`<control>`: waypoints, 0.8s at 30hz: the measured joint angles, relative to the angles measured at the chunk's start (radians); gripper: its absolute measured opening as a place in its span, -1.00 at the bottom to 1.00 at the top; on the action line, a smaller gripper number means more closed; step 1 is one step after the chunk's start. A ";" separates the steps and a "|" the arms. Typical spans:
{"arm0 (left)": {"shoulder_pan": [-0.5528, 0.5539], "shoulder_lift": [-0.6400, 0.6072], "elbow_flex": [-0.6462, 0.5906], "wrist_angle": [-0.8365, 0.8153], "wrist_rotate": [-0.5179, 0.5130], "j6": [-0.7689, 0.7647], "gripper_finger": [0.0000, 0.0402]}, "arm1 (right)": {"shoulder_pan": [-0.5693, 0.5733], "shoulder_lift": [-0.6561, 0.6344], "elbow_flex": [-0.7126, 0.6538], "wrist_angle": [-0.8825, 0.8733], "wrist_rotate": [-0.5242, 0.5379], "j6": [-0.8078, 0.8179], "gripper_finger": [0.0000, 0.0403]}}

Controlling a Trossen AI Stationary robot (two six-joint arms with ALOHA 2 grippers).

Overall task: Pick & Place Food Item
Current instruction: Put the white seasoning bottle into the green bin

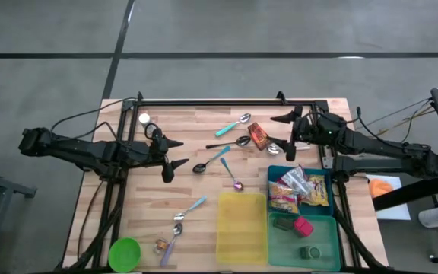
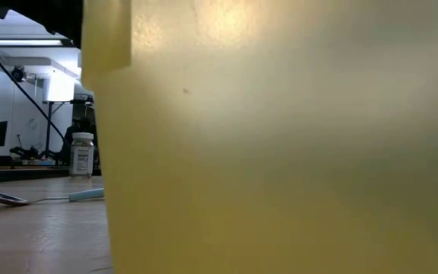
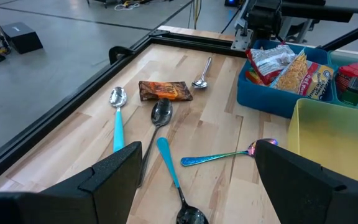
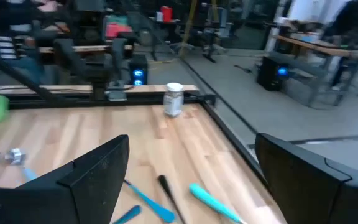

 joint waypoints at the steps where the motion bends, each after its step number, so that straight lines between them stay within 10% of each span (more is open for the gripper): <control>1: 0.000 0.000 0.000 0.000 0.000 0.000 0.57 | -0.001 0.001 0.000 0.000 -0.014 0.000 0.71; 24: 0.000 0.000 0.000 0.000 0.000 0.000 0.57 | 0.001 0.002 -0.001 -0.006 -0.023 -0.027 0.71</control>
